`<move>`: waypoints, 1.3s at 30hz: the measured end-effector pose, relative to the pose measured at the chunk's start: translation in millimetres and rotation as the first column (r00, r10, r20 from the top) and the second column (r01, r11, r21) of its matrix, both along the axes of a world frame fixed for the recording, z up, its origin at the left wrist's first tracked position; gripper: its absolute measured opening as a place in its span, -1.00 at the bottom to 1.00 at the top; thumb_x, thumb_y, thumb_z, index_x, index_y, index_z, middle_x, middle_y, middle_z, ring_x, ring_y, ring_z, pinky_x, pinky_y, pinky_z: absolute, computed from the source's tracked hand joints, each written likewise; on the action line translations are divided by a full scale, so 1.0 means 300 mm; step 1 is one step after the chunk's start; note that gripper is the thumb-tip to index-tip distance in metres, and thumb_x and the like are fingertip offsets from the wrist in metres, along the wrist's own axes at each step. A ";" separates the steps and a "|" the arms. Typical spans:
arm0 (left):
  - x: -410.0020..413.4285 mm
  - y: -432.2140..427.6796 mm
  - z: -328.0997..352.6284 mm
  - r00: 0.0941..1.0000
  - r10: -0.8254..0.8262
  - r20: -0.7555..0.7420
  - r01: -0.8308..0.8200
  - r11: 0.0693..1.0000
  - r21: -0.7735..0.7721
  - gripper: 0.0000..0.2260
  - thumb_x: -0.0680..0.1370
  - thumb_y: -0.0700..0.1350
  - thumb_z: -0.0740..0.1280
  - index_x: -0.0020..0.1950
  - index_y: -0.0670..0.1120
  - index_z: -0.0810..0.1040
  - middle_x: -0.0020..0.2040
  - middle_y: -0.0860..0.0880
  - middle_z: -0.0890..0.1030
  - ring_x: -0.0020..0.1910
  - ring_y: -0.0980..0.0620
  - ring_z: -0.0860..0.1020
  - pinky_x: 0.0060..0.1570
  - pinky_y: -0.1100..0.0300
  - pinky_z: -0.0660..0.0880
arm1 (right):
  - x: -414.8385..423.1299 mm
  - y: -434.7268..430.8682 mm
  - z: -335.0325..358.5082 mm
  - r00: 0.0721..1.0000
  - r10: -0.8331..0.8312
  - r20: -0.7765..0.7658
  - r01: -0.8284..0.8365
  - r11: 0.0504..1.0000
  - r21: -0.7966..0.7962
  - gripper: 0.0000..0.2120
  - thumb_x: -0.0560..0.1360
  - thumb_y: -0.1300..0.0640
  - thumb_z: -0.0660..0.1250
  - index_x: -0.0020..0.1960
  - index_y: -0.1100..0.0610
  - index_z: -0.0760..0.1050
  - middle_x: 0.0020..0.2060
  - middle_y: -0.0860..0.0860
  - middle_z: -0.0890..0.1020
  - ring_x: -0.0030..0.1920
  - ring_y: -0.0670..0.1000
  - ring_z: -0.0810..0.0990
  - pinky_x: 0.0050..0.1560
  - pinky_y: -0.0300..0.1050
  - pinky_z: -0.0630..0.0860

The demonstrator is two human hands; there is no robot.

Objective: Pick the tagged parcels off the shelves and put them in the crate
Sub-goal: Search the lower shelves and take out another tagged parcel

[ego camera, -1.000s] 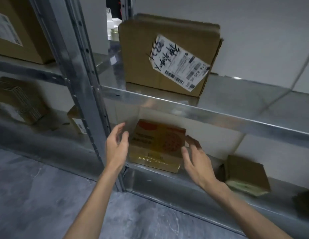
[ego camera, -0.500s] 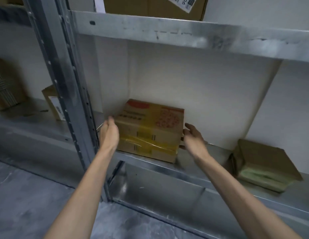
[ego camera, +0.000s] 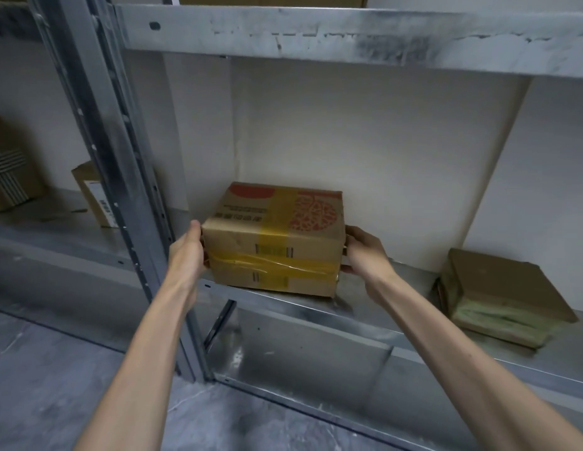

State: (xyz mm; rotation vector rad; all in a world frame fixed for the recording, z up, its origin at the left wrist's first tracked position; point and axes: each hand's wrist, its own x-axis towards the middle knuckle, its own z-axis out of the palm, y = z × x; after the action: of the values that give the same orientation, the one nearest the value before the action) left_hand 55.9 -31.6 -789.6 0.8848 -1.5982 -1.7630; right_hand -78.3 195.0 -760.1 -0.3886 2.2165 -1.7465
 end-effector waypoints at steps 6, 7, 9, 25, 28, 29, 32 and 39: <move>0.047 0.002 0.025 0.995 -0.079 -0.064 0.077 0.997 -0.026 -0.73 0.70 -0.02 0.14 0.25 -0.03 0.59 0.12 -0.03 0.70 0.17 0.02 0.61 0.28 -0.01 0.49 | 0.004 0.028 -0.004 1.000 0.017 -0.023 -0.018 0.999 -0.042 -0.59 0.64 0.27 0.06 0.39 -0.01 0.44 -0.08 -0.18 0.66 -0.09 -0.21 0.64 -0.27 -0.37 0.54; 0.051 0.002 0.026 0.994 -0.085 -0.069 0.084 0.996 -0.025 -0.75 0.70 -0.05 0.16 0.19 -0.04 0.60 0.09 -0.02 0.71 0.14 0.02 0.62 0.24 0.01 0.51 | 0.007 0.032 -0.002 1.000 0.015 -0.026 -0.016 0.998 -0.053 -0.60 0.65 0.27 0.07 0.39 -0.02 0.45 -0.05 -0.16 0.66 -0.08 -0.20 0.65 -0.28 -0.38 0.55; 0.053 0.004 0.030 0.992 -0.089 -0.087 0.088 0.996 -0.012 -0.81 0.69 -0.10 0.19 0.12 -0.04 0.60 0.08 -0.04 0.70 0.09 0.02 0.64 0.18 0.04 0.54 | 0.010 0.038 0.001 1.000 0.002 -0.031 -0.005 0.996 -0.088 -0.61 0.66 0.27 0.08 0.38 -0.01 0.45 0.04 -0.09 0.66 -0.02 -0.17 0.64 -0.27 -0.37 0.57; 0.037 0.067 0.083 0.988 -0.136 -0.071 0.127 0.984 -0.123 -0.74 0.70 -0.13 0.13 0.11 0.13 0.58 0.02 0.02 0.71 0.06 0.07 0.63 0.06 0.10 0.52 | 0.001 0.083 0.004 0.996 -0.091 -0.012 0.085 0.964 -0.253 -0.71 0.70 0.15 0.10 0.36 0.11 0.44 0.16 0.05 0.63 0.09 0.00 0.65 -0.18 -0.22 0.56; 0.042 0.070 0.084 0.990 -0.135 -0.049 0.127 0.983 -0.132 -0.73 0.69 -0.14 0.13 0.13 0.11 0.60 0.00 0.04 0.72 0.08 0.06 0.63 0.02 0.12 0.51 | 0.002 0.091 0.006 0.998 -0.060 -0.037 0.050 0.977 -0.209 -0.68 0.70 0.13 0.08 0.39 0.06 0.46 0.17 0.03 0.64 0.08 -0.05 0.65 -0.18 -0.27 0.55; 0.044 0.070 0.086 0.989 -0.138 -0.045 0.131 0.982 -0.136 -0.73 0.69 -0.14 0.14 0.16 0.09 0.61 0.01 0.05 0.73 0.09 0.05 0.63 0.02 0.11 0.51 | 0.004 0.094 0.009 0.997 -0.055 -0.046 0.045 0.979 -0.199 -0.67 0.70 0.14 0.07 0.38 0.06 0.48 0.16 0.02 0.65 0.08 -0.05 0.65 -0.15 -0.25 0.54; 0.046 0.063 0.089 0.989 -0.138 -0.045 0.131 0.982 -0.134 -0.72 0.67 -0.18 0.15 0.20 0.06 0.60 0.05 0.04 0.71 0.13 0.04 0.62 0.12 0.04 0.52 | 0.001 0.109 0.018 0.996 -0.061 -0.069 0.046 0.979 -0.197 -0.66 0.69 0.19 0.07 0.35 0.05 0.51 0.15 0.00 0.66 0.13 -0.05 0.62 -0.07 -0.21 0.52; 0.038 0.080 0.091 0.987 -0.153 -0.039 0.147 0.982 -0.122 -0.82 0.67 -0.19 0.16 0.05 -0.11 0.56 0.00 -0.06 0.69 0.08 0.01 0.64 -0.04 0.13 0.52 | -0.019 0.142 0.045 0.994 -0.091 -0.063 0.072 0.966 -0.250 -0.65 0.65 0.31 0.08 0.23 0.05 0.57 0.11 0.02 0.68 0.11 -0.01 0.65 -0.05 -0.11 0.56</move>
State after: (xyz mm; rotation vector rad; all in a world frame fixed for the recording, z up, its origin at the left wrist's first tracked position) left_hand 67.3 -7.7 -762.2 0.6764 -1.7580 -1.7556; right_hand -84.1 237.7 -746.6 -0.4279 2.0949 -2.0940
